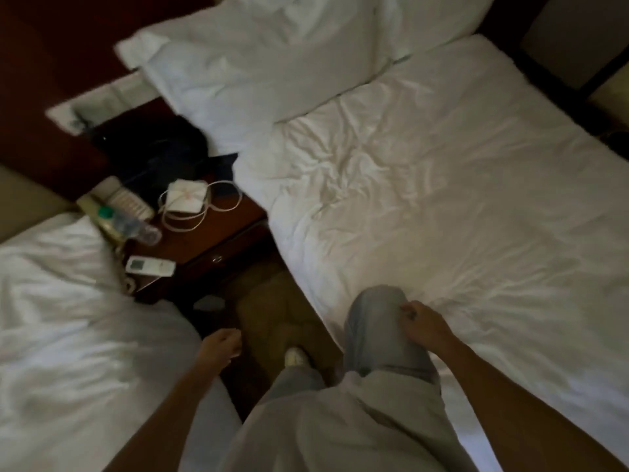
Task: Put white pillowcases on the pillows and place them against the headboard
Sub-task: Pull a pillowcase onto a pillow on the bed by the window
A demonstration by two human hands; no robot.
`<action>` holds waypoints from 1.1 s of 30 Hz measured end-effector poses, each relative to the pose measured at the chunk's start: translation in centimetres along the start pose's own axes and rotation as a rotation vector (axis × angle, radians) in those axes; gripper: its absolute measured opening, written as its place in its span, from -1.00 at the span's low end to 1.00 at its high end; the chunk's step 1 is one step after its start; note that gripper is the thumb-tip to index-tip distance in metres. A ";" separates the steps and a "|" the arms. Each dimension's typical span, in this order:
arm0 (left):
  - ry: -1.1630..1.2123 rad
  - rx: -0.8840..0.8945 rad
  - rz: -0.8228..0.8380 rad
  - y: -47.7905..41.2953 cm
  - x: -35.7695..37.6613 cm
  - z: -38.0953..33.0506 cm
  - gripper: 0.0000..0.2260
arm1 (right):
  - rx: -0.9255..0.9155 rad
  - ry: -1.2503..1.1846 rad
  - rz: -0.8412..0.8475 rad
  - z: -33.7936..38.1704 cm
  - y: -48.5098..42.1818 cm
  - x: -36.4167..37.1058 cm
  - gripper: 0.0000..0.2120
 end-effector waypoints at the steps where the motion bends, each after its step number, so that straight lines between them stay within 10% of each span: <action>1: 0.016 -0.001 -0.022 0.8 -1.2 2.1 -0.89 | -0.029 0.057 0.045 1.4 0.2 1.1 -0.59; 12: 0.053 -0.190 -0.255 12.6 -3.6 18.7 -0.82 | -0.335 0.668 0.481 11.9 0.9 15.3 -0.54; 33: 0.603 -0.489 -0.522 25.0 0.3 40.7 -0.67 | -0.828 1.395 0.570 32.2 11.7 35.6 -0.58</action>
Point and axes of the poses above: each hand's wrist, its own y-axis away from the middle knuckle, its own x-axis out of the palm, z = x × y, the point moved 8 cm from there along -y, towards the middle knuckle, and after that the axes turned 1 degree about x, right-handed, at the moved point
